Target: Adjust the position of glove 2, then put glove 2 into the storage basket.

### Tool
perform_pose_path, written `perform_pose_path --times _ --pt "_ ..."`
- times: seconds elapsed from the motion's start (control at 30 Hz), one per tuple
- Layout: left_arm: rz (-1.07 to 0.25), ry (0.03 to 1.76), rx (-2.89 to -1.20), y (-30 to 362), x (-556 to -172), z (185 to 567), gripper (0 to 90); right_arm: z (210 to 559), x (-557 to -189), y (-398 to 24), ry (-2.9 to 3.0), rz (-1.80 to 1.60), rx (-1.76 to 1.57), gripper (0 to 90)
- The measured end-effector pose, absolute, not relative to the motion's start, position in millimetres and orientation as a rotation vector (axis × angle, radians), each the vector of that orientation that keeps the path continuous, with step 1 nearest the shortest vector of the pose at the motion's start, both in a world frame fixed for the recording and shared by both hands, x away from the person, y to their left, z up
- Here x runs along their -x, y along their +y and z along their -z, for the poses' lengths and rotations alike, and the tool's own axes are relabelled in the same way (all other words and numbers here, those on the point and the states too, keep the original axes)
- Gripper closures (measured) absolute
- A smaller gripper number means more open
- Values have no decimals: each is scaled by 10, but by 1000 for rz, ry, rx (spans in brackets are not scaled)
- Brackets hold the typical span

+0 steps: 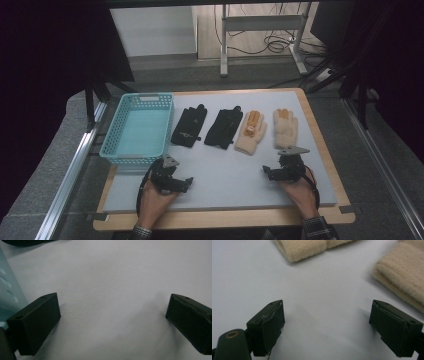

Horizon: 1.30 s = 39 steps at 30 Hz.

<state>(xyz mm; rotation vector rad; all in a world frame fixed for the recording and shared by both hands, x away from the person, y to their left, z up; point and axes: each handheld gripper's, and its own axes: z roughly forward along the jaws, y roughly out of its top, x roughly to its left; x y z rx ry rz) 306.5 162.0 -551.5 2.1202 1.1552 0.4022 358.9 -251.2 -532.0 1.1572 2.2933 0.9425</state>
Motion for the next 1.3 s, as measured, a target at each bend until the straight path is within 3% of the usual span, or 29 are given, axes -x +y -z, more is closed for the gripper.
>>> perform_pose_path --times 0.63,1.3 --pt "-403 1156 -2119 1621 -3064 5515 0 5208 -3625 -2413 2312 -972 -1148 129" --pt "-406 1155 -2122 1619 -3061 5513 4 4973 -4034 -1951 2388 -1035 -1081 129"
